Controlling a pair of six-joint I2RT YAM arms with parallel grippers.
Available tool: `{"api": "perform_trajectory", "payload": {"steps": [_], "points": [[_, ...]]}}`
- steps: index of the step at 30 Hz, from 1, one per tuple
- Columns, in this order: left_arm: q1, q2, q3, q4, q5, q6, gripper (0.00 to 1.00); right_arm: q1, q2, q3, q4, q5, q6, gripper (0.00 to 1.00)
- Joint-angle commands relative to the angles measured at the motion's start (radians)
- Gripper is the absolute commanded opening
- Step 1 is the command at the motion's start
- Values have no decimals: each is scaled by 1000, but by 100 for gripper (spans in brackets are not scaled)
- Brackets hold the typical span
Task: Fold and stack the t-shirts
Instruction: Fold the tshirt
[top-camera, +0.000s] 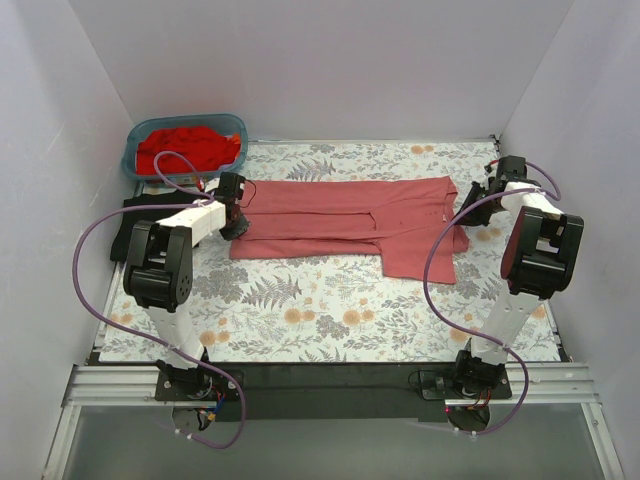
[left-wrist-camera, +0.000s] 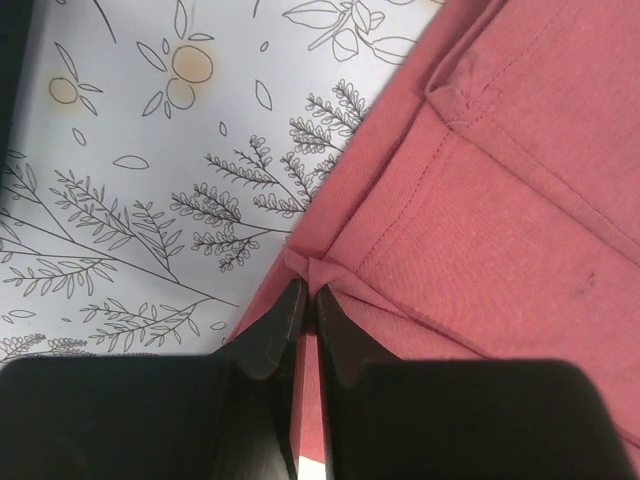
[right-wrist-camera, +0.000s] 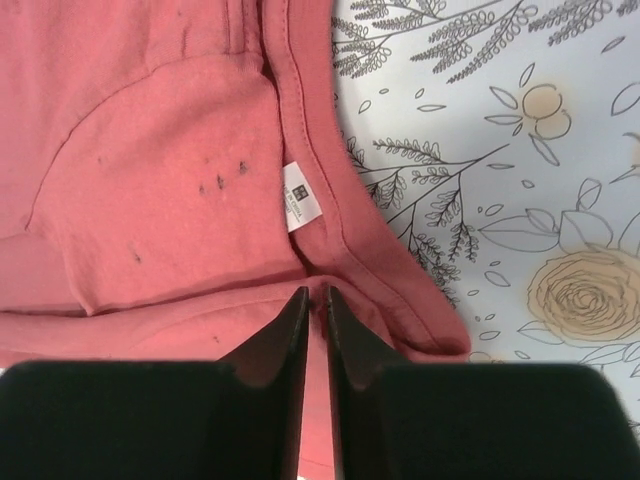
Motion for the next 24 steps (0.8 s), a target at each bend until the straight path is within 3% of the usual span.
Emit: {"api": "perform_trajectory", "payload": {"steps": [1, 2, 3, 9, 12, 17, 24], "points": [[14, -29, -5, -9, -70, 10, 6, -1, -21, 25, 45, 6, -6, 19], [14, -31, 0, -10, -69, 16, 16, 1, -20, 28, 44, -2, -9, 21], [14, -32, 6, -13, -65, 28, 22, 2, -23, 28, 44, -2, -12, 27], [13, -78, 67, -44, -38, 43, 56, 33, -99, 30, -8, 52, -38, 41], [10, -139, 75, -58, -35, 43, 62, 66, -185, -13, -47, 130, -43, 44], [3, -274, 24, -92, -35, 45, 68, 161, -365, -223, -76, 262, -57, 49], [-55, -544, -195, -81, 0, 56, 68, 352, -478, -452, -68, 343, -25, 50]]}}
